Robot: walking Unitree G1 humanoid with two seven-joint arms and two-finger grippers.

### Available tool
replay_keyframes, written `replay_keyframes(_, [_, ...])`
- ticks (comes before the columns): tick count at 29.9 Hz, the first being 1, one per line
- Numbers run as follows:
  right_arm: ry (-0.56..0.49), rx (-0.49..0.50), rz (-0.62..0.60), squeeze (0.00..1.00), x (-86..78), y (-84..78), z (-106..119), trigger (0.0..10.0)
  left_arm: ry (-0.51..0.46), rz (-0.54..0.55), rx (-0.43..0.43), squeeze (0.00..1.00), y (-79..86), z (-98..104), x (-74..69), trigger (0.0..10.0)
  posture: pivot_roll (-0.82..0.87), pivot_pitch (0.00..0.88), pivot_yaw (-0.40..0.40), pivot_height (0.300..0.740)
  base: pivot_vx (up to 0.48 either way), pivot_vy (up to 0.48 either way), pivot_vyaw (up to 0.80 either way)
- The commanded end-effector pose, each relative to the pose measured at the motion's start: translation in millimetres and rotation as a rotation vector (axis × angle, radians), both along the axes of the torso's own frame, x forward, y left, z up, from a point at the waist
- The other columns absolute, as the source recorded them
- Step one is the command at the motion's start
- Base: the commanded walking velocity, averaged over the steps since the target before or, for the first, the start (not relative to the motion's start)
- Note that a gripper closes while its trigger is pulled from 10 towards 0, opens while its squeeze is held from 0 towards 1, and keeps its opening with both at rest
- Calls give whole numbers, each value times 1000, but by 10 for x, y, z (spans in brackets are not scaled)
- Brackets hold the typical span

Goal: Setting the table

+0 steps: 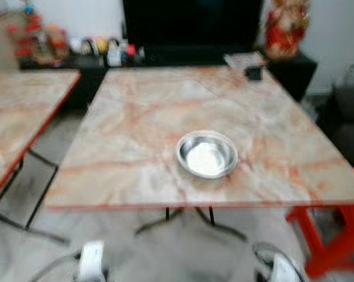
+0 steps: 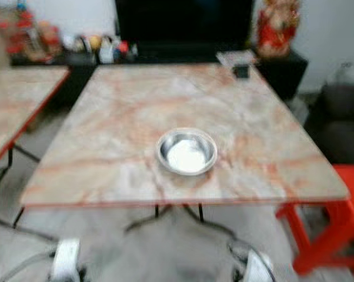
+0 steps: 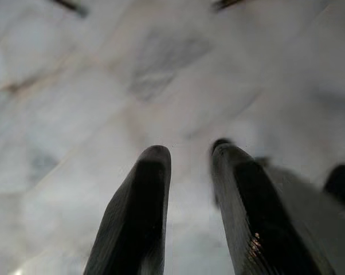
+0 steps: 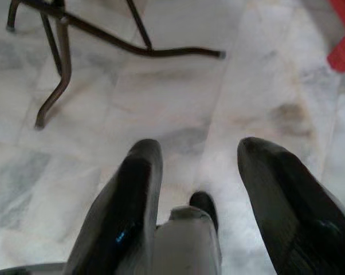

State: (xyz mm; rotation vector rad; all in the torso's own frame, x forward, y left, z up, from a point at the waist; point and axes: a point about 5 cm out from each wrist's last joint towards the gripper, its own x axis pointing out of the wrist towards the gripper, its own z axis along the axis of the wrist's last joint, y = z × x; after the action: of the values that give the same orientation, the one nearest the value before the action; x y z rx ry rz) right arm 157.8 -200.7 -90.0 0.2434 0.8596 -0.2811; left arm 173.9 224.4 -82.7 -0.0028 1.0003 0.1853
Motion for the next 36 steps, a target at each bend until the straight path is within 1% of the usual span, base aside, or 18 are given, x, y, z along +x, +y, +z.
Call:
replay_keyframes(1, [4, -25, -22, 0, -32, -118, 8, 10000, -27, -12, -15, 0, -74, 36, 110, 10000, -81, 0, 23, 728, 0, 458, 0])
replay_keyframes(13, [3, -22, -16, 0, -29, -90, 5, 10000, -23, -12, -13, 0, -55, 33, 95, 10000, -75, 0, 27, 728, 0, 458, 0])
replay_keyframes(16, [-6, -30, 14, 0, -1, -65, 14, 10000, -28, -13, -13, 0, -59, 40, 111, 10000, -65, 0, 23, 728, 0, 460, 637])
replay_keyframes(19, [-8, -26, 11, 0, 2, -65, 16, 10000, -29, -13, -13, 0, -60, 41, 113, 10000, -65, 0, 23, 728, 0, 460, 602])
replay_keyframes(36, [-7, -24, 13, 0, 10, -71, 18, 10000, -30, -19, -16, 0, -78, 41, 121, 10000, -61, 0, 24, 728, 0, 461, 0])
